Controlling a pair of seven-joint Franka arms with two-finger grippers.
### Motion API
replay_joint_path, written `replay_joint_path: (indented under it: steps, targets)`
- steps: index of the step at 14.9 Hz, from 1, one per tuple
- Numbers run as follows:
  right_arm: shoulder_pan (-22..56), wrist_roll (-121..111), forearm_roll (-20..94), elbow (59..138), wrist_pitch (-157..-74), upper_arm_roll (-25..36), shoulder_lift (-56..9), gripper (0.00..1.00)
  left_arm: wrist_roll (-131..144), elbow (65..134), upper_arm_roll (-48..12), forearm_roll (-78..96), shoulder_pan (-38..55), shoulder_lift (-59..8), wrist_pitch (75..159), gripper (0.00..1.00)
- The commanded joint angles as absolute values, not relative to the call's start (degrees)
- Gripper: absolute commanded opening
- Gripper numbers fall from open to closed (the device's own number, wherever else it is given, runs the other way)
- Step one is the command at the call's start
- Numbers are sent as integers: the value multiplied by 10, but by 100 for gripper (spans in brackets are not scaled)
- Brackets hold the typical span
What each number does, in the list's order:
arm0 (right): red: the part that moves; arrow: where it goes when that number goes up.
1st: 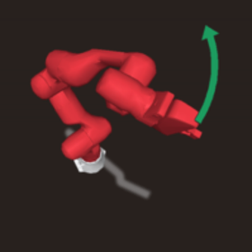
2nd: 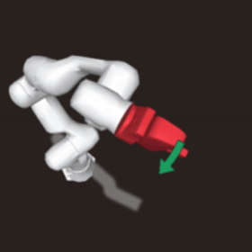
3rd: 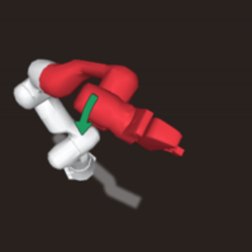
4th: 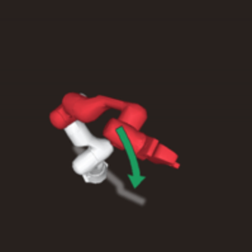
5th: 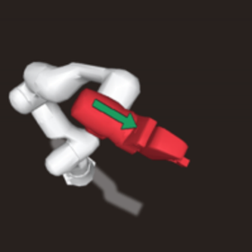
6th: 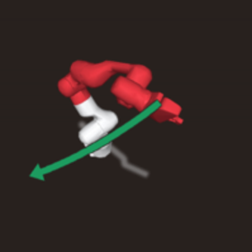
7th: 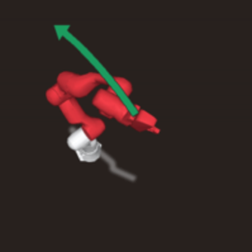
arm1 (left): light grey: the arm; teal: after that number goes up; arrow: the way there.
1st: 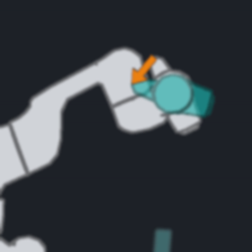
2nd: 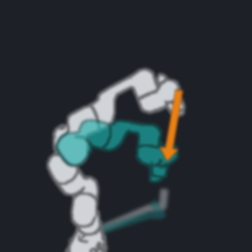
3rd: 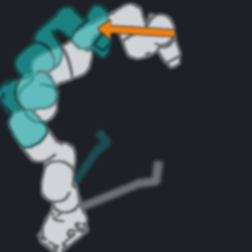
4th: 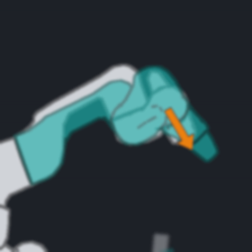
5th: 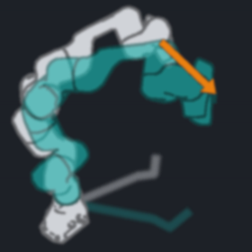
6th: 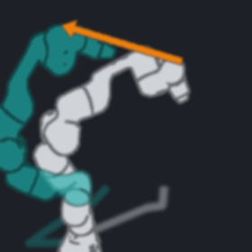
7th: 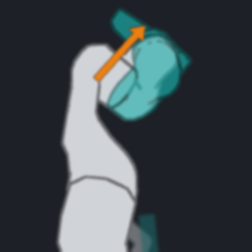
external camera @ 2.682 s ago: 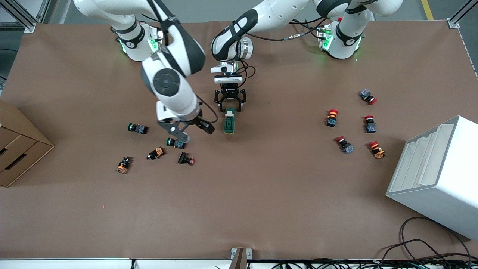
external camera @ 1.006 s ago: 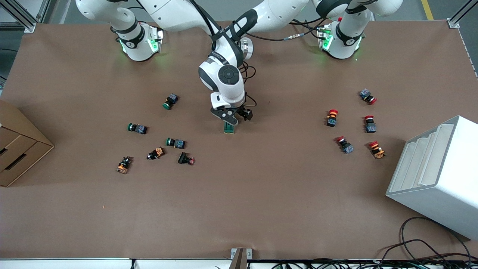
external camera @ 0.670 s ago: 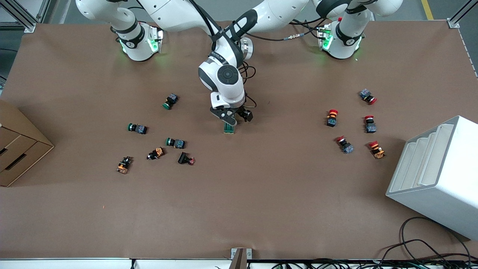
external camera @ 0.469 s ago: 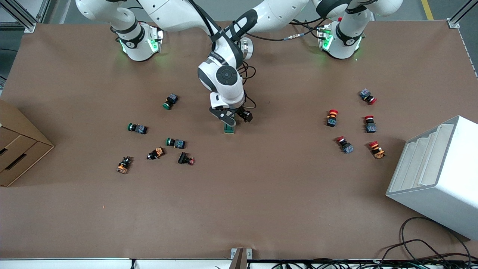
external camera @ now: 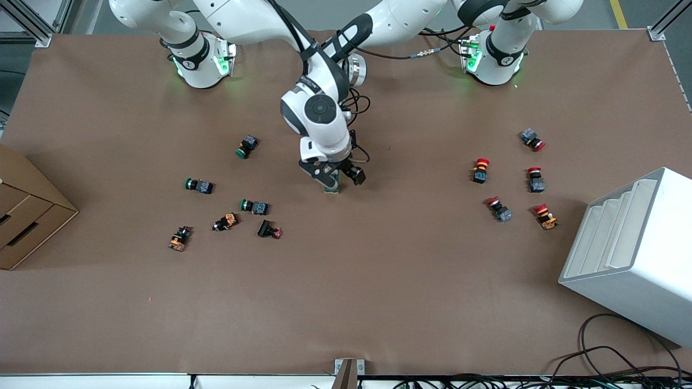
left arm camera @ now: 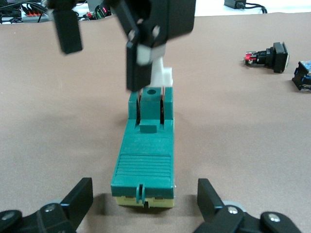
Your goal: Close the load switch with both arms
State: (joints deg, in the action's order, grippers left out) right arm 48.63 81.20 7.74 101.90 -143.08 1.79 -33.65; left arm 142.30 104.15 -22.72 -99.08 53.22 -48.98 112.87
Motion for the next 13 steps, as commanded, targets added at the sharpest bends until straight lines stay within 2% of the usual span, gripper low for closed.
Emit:
replay_joint_path:
  steps: [1, 13]
  targets:
    - [475, 803, 71, 1005, -1438, 15, -346, 100, 1425, 1034, -224, -998, 533, -498, 1136, 96]
    - [457, 792, 62, 981, -1441, 16, -368, 100, 1424, 1033, -224, -998, 533, -499, 1135, 96]
